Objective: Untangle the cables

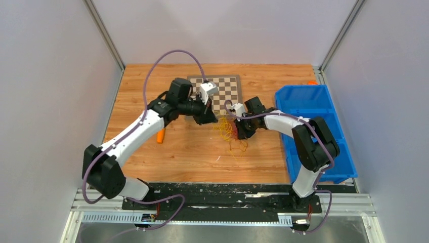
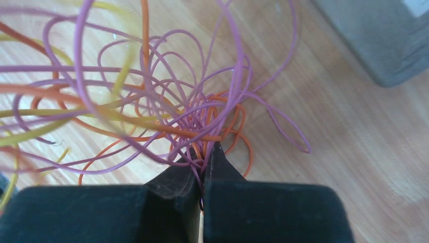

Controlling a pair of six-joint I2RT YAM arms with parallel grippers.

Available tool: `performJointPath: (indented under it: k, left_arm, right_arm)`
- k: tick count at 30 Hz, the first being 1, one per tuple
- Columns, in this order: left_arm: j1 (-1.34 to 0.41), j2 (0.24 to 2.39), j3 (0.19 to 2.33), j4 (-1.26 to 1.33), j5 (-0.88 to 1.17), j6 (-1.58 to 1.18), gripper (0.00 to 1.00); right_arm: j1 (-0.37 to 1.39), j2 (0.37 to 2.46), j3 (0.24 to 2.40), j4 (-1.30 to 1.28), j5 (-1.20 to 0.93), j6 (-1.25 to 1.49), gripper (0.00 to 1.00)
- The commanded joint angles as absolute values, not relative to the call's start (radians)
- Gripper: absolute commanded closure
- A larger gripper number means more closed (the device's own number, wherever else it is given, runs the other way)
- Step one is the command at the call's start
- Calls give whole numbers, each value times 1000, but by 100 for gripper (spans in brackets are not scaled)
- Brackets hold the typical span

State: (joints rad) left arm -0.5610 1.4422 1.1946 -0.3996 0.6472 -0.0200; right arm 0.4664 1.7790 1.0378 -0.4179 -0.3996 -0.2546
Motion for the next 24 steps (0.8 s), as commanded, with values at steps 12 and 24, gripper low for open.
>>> performJointPath:
  k: [12, 24]
  left_arm:
    - [38, 1296, 1989, -563, 851, -124, 100]
    - [223, 1390, 2324, -361, 515, -284, 100]
  right_arm:
    - [457, 1700, 905, -373, -232, -267, 100]
    - [456, 1660, 834, -377, -208, -292, 100]
